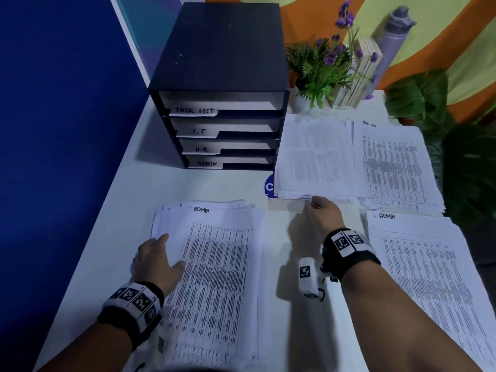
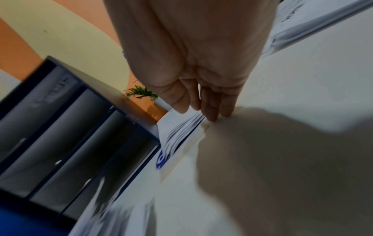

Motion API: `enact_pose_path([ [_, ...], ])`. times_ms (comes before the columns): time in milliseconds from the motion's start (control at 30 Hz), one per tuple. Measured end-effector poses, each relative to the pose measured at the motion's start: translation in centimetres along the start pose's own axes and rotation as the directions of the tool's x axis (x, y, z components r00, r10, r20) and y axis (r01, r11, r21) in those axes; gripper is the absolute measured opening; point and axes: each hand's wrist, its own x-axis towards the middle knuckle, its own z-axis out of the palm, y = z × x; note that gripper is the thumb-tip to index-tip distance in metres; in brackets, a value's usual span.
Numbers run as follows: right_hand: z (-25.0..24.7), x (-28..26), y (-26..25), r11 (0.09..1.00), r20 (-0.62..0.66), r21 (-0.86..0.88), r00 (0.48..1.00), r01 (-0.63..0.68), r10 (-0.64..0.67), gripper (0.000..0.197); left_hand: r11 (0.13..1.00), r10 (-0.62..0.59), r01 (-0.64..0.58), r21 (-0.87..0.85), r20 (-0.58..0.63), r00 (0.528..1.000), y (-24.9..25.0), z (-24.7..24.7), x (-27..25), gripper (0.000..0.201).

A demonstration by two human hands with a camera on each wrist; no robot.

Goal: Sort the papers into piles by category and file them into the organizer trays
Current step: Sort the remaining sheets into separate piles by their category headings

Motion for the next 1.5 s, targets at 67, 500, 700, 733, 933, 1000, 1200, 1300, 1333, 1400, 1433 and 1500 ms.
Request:
enact_pose_path([
  [67, 0.8, -2.2, 0.3, 0.996, 0.082, 0.088, 0.996, -0.031, 0.024, 0.025, 0.999, -0.005, 0.005, -0.045, 0.003, 1.0, -1.1, -0.2, -0.2, 0.08],
  [500, 6.9, -15.9, 2.3, 0.982, 0.282, -0.12, 0.953, 0.146, -0.108, 0.028, 0.974, 0.145, -0.145, -0.175, -0.015, 0.989, -3.5, 1.0, -1.9, 0.035],
  [700, 4.9, -15.3, 3.9, 1.0, 0.041, 0.02, 0.999, -0.005, 0.004, 0.017, 0.983, 0.15, -0.149, -0.107, 0.007, 0.989, -3.8, 0.3, -2.6, 0.049],
  [733, 4.5, -15.3, 4.2, 0.998, 0.027, 0.039, 0.999, -0.038, 0.037, 0.019, 0.986, 0.142, -0.142, -0.083, 0.0, 0.99, -3.7, 0.2, -2.7, 0.047],
  [933, 3.1, -15.0, 6.8, 0.973, 0.028, 0.178, 0.989, -0.146, 0.143, 0.008, 0.97, 0.212, -0.207, -0.124, 0.025, 0.977, -1.6, 0.1, -3.6, 0.034],
  [1000, 3.1, -15.5, 6.9, 0.958, 0.046, 0.223, 0.983, -0.182, 0.176, 0.004, 0.98, 0.174, -0.167, -0.104, 0.061, 0.983, -1.1, 0.3, -4.0, 0.044],
  [1200, 3.9, -17.2, 6.7, 0.903, 0.143, 0.34, 0.964, -0.262, 0.226, 0.011, 0.994, 0.072, -0.064, -0.084, 0.093, 0.993, -0.1, 0.1, -4.8, 0.071],
  [1300, 4.1, -17.9, 6.1, 0.903, 0.179, 0.336, 0.959, -0.268, 0.218, 0.011, 0.988, 0.076, -0.062, -0.145, 0.094, 0.993, -0.3, 0.2, -4.3, 0.059],
  [1333, 4.1, -18.0, 6.0, 0.897, 0.193, 0.342, 0.955, -0.28, 0.224, 0.011, 0.983, 0.091, -0.074, -0.17, 0.094, 0.991, -0.4, 0.4, -4.1, 0.054],
  [1400, 4.2, -18.1, 6.0, 0.887, 0.215, 0.356, 0.949, -0.295, 0.23, 0.008, 0.973, 0.099, -0.073, -0.221, 0.11, 0.989, -0.6, 0.7, -3.8, 0.05],
  [1433, 4.3, -18.2, 5.9, 0.89, 0.219, 0.353, 0.95, -0.29, 0.223, 0.006, 0.969, 0.111, -0.084, -0.233, 0.109, 0.988, -0.7, 0.8, -3.7, 0.044],
  [1500, 4.4, -18.2, 5.9, 0.909, 0.21, 0.332, 0.959, -0.253, 0.191, 0.002, 0.965, 0.138, -0.109, -0.24, 0.109, 0.984, -1.0, 1.3, -3.3, 0.033],
])
